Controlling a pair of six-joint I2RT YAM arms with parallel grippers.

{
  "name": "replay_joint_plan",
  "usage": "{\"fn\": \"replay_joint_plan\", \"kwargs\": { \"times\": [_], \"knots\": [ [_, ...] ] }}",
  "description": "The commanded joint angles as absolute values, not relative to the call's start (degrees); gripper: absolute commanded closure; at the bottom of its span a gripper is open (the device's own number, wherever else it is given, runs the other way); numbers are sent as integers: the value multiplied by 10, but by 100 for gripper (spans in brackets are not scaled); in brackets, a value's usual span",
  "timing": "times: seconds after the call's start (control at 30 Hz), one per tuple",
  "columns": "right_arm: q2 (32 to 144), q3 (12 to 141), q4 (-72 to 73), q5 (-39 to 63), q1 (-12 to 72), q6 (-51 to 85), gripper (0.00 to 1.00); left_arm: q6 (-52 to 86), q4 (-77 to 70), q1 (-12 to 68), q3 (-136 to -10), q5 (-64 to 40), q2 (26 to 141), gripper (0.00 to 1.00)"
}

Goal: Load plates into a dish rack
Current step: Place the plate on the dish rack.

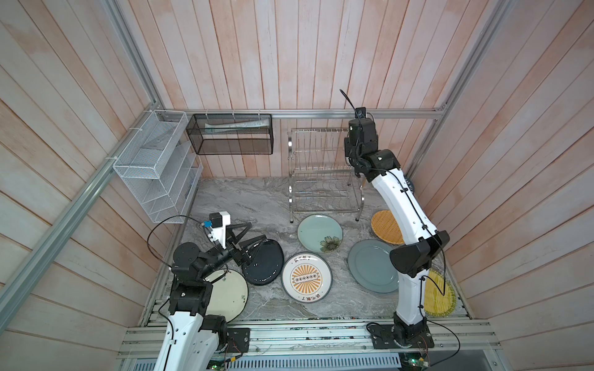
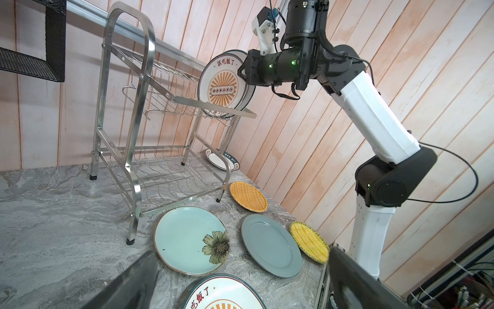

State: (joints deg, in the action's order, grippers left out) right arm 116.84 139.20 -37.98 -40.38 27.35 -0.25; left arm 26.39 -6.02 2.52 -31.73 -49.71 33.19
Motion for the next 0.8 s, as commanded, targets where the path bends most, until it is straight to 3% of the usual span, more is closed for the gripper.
{"fn": "replay_joint_plan", "kwargs": {
  "times": [0.0, 0.47, 0.77],
  "knots": [
    [1169, 1405, -394, -398, 275, 0, 72, 264, -69, 22, -311, -507, 327, 0],
    [1136, 1399, -389, -378, 283, 1, 52, 264, -62, 20, -312, -499, 331, 0],
    [1113, 1399, -394, -371, 293, 5, 49, 262, -50, 18, -314, -488, 337, 0]
  ]
}}
